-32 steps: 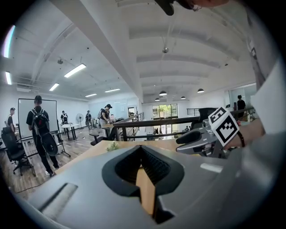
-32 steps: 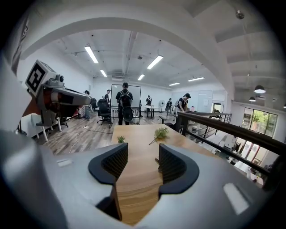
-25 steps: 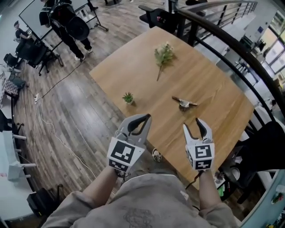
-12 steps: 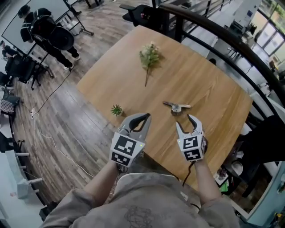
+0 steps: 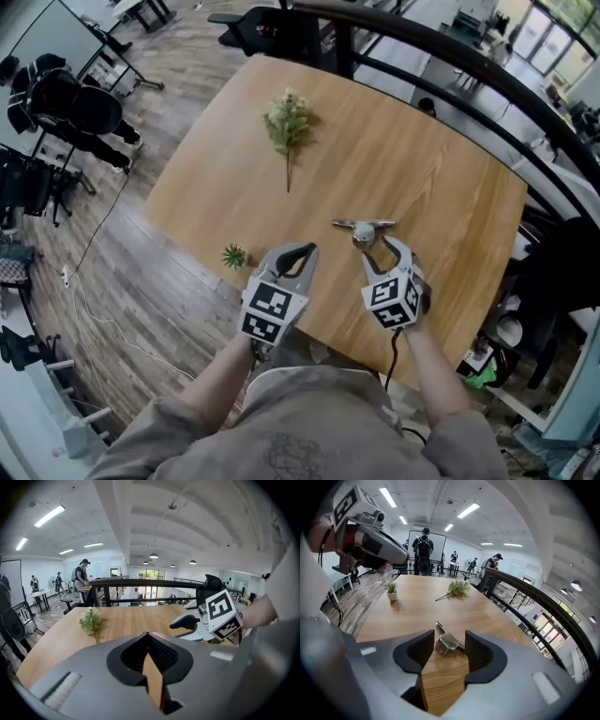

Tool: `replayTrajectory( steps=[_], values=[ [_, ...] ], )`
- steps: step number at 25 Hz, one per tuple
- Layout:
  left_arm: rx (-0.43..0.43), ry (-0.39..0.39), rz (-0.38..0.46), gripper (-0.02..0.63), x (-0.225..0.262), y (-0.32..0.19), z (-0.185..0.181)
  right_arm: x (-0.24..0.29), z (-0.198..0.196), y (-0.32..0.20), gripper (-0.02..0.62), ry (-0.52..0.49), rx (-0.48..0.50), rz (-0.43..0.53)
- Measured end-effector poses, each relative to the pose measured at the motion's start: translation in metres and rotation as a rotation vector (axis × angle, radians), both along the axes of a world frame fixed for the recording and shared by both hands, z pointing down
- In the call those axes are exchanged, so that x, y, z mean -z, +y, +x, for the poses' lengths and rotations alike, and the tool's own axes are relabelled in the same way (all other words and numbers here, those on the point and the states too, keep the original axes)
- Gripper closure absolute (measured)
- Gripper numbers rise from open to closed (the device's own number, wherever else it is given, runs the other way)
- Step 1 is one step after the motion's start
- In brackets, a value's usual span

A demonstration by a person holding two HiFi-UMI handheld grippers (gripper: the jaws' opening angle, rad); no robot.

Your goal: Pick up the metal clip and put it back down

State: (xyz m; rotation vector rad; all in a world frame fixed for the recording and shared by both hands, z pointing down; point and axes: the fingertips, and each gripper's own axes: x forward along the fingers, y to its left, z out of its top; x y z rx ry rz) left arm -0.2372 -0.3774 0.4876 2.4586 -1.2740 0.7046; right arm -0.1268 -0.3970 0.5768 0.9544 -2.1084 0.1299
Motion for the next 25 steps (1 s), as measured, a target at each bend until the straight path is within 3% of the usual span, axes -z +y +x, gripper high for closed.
replayTrajectory(
  steps=[11,25],
  values=[
    [-0.120,0.047,-0.137,0.604,-0.062,-0.037,-0.006,-0.069,-0.008,-0.031,0.394,0.160,-0.055,-0.062],
    [-0.225,0.059,-0.212,0.604,-0.105,-0.052,-0.014,-0.111,-0.022,-0.047,0.397,0.291,-0.067,-0.109]
  ],
)
